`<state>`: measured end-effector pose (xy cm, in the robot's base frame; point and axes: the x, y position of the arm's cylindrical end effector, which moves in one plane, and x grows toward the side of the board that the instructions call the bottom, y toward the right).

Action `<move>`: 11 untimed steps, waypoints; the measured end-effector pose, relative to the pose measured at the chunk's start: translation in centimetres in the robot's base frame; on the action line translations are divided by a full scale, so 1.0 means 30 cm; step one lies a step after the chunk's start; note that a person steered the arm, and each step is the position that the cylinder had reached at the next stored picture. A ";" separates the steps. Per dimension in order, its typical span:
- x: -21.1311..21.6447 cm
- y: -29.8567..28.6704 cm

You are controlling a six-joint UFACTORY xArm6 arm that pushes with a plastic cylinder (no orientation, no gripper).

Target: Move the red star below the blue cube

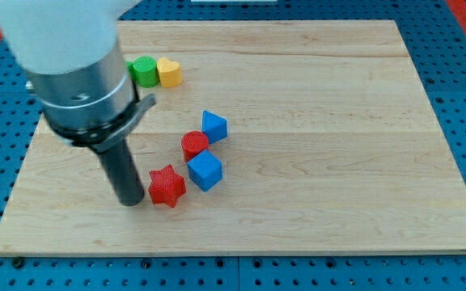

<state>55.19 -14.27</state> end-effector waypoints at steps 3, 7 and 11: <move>-0.116 0.100; -0.005 0.075; 0.008 0.195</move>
